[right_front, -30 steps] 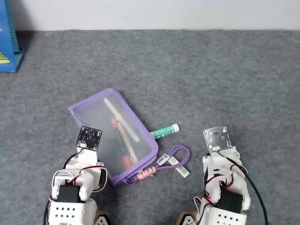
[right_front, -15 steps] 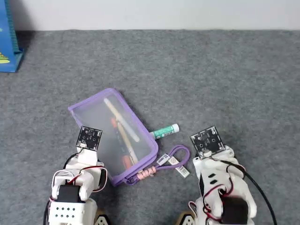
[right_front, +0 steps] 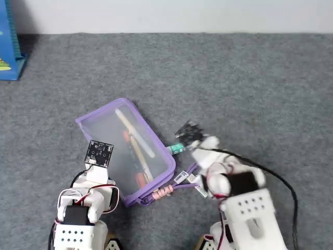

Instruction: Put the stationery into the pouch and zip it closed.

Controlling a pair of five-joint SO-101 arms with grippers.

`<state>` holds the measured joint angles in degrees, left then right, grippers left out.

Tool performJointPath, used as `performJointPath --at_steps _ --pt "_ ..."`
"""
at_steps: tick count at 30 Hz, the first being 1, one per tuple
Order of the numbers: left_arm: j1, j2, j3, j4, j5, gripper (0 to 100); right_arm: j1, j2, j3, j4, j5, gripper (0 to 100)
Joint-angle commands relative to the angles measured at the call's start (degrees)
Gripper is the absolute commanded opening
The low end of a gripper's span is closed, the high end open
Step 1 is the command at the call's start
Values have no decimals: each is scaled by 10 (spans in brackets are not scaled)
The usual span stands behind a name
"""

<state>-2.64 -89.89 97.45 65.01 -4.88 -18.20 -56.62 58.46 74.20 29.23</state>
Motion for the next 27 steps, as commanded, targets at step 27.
performJointPath --at_steps 27 --pt "-2 -6 -31 -13 3 15 -334 62 69 -147 5 205"
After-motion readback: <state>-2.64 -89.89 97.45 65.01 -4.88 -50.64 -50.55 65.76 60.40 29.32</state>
